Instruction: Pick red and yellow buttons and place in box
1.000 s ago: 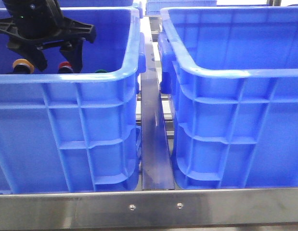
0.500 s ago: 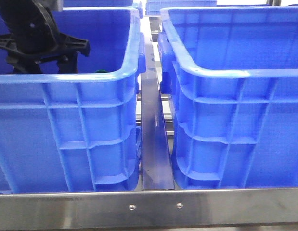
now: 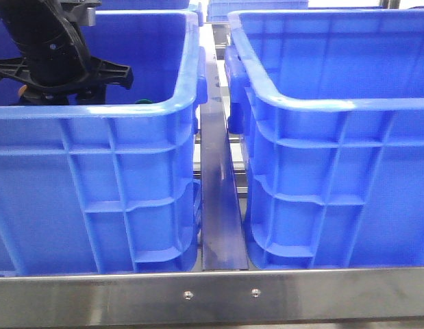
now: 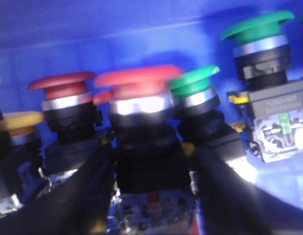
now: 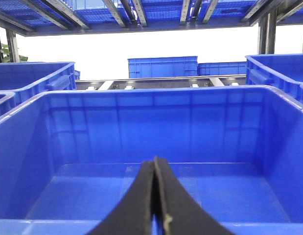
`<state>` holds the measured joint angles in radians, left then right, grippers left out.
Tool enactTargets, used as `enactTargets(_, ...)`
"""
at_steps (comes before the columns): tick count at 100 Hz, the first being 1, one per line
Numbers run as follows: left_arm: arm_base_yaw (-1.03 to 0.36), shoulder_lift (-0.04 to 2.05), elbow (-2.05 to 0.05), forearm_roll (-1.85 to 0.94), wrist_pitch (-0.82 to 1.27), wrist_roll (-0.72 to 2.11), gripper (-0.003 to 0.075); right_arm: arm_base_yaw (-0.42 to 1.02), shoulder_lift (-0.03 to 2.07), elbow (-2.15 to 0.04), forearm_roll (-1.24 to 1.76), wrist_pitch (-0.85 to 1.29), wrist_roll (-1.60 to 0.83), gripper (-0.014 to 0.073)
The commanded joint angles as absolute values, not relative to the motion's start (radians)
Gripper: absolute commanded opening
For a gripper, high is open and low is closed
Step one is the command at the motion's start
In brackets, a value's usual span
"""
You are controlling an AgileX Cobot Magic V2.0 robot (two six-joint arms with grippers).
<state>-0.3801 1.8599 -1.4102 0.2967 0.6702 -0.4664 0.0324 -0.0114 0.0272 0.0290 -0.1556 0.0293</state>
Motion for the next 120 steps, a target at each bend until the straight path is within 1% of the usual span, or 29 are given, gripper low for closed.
enactTargets(1, -0.38, 1.806, -1.443, 0.307, 0.639, -0.468, 0.0033, 0.029, -0.029, 0.033, 0.018, -0.236, 0.022, -0.0068)
enactTargets(4, -0.38, 1.793, -1.443, 0.307, 0.647, -0.466, -0.0019, 0.029, -0.029, 0.033, 0.018, -0.236, 0.022, -0.0068)
enactTargets(23, -0.393, 1.717, -1.443, 0.307, 0.7, -0.419, -0.002, 0.029, -0.029, 0.033, 0.018, -0.236, 0.022, -0.0068)
enactTargets(45, -0.468, 1.566, -1.443, 0.315, 0.748, -0.388, -0.002, 0.029, -0.029, 0.033, 0.018, -0.236, 0.022, -0.0068)
enactTargets(62, -0.566, 1.452, -1.443, 0.315, 0.754, -0.376, -0.002, 0.029, -0.029, 0.033, 0.018, -0.236, 0.022, -0.0068)
enactTargets(76, -0.659, 1.398, -1.443, 0.315, 0.764, -0.351, -0.002, 0.029, -0.029, 0.033, 0.018, -0.236, 0.022, -0.0068)
enactTargets(90, -0.751, 1.375, -1.443, 0.312, 0.772, -0.317, -0.002, 0.029, -0.029, 0.033, 0.018, -0.24, 0.022, -0.0068)
enactTargets(120, -0.933, 1.371, -1.443, 0.31, 0.743, -0.287, -0.002, 0.029, -0.029, 0.03, 0.022, -0.344, 0.022, -0.0068)
